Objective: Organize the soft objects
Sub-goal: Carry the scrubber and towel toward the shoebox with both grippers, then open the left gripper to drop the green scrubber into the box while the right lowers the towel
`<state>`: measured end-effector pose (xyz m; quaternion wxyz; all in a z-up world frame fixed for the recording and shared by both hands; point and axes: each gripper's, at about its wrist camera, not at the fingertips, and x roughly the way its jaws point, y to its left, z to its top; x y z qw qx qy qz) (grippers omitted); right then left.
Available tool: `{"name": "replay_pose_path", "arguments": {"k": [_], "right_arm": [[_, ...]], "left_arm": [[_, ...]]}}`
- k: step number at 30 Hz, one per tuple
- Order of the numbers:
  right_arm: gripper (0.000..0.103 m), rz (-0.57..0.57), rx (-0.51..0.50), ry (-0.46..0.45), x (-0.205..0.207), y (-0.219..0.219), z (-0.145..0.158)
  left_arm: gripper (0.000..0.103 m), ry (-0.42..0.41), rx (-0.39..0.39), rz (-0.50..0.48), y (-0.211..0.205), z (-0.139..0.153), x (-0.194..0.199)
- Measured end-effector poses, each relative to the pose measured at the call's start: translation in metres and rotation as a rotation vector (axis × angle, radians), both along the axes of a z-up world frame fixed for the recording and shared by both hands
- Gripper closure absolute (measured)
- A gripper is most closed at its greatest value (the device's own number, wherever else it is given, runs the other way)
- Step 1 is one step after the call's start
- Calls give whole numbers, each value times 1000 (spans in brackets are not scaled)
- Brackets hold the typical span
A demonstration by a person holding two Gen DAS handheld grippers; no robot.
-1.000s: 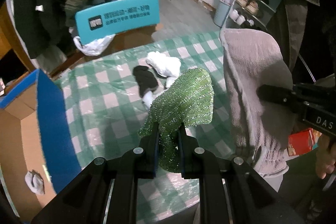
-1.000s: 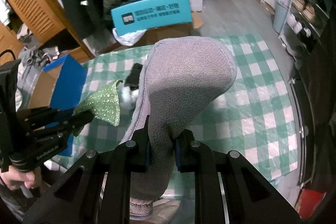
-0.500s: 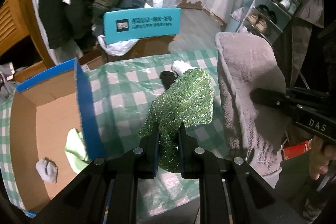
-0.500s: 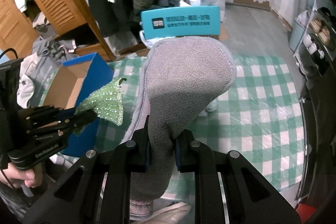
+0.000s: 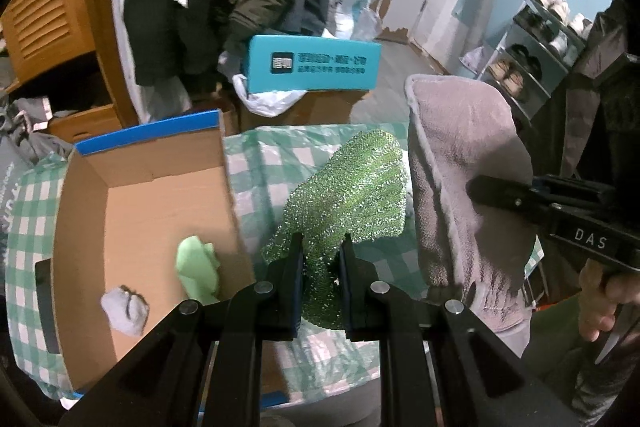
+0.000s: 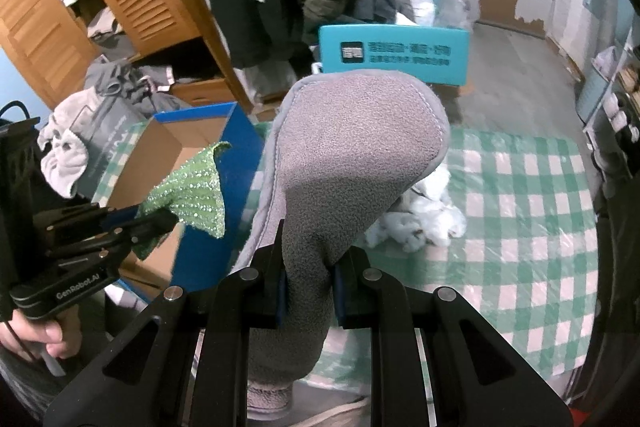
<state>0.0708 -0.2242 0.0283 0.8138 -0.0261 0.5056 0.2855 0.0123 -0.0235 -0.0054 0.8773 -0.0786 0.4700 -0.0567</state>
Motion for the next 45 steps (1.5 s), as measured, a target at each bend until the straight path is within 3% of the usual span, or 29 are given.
{"name": "replay_pose_path", "arguments": {"k": [31,45], "right_arm": [[87,156,20,42,0,135,-3],[87,211,11,116,1,192,-30]], "left_arm": [[88,-21,-15,218,113,1,-19],[88,58,-29,353,157,-28,-15]]}}
